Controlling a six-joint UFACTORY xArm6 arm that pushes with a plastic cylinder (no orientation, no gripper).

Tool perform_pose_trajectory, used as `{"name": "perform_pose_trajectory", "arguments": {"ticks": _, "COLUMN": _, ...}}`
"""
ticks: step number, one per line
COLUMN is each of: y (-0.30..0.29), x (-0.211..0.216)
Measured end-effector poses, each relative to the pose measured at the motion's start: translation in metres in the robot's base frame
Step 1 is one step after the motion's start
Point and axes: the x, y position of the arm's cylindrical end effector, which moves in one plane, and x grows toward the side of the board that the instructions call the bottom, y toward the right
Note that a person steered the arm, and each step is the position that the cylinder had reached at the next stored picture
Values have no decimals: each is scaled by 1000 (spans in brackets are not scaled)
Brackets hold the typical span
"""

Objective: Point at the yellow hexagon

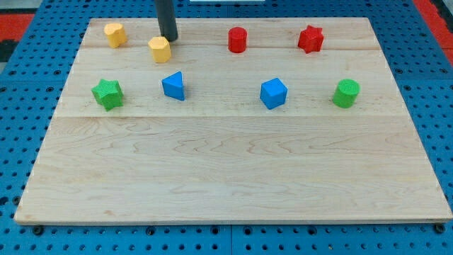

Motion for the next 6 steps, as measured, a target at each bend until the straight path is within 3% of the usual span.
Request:
{"name": "perform_pose_trajectory", "arguments": {"ticks": 1, "y": -17, "x": 64}}
{"name": "perform_pose_trajectory", "arguments": {"ticks": 2, "y": 42, "x": 80}}
{"name": "perform_pose_trajectory", "arguments": {"ticks": 3, "y": 73, "x": 64}}
{"name": "perform_pose_trajectory", "arguments": {"ticks": 4, "y": 64, "x": 22}}
{"name": "perform_pose_trajectory", "arguments": {"ticks": 6, "y": -27, "x": -71}}
